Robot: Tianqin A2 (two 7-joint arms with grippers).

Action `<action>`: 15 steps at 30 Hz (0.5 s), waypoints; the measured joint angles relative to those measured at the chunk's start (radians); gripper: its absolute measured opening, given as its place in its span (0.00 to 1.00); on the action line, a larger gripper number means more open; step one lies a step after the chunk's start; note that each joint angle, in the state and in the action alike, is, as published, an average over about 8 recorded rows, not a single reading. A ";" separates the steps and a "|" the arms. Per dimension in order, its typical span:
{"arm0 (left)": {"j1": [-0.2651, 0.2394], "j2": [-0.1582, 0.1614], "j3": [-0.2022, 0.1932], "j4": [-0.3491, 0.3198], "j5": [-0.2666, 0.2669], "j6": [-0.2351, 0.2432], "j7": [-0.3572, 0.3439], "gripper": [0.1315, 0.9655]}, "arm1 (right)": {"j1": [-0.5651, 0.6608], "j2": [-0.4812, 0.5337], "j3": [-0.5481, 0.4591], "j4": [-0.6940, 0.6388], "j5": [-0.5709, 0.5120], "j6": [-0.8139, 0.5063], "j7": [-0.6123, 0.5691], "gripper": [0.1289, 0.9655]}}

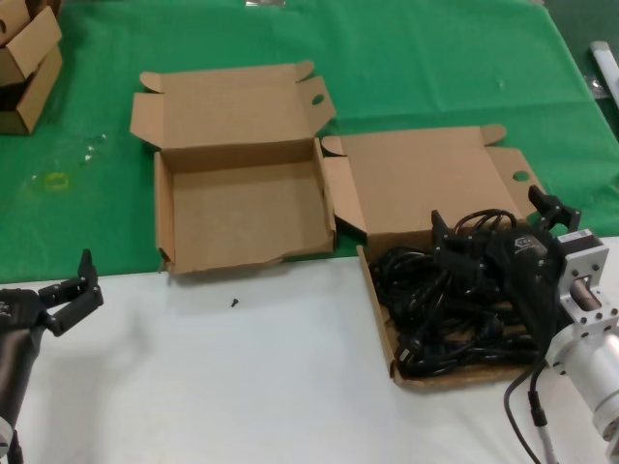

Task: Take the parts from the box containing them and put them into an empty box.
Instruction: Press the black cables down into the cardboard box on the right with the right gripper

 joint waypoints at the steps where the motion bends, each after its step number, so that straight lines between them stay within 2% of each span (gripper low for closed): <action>1: 0.000 0.000 0.000 0.000 0.000 0.000 0.000 1.00 | 0.000 0.000 0.000 0.000 0.000 0.000 0.000 1.00; 15: 0.000 0.000 0.000 0.000 0.000 0.000 0.000 1.00 | 0.000 0.000 0.000 0.000 0.000 0.000 0.000 1.00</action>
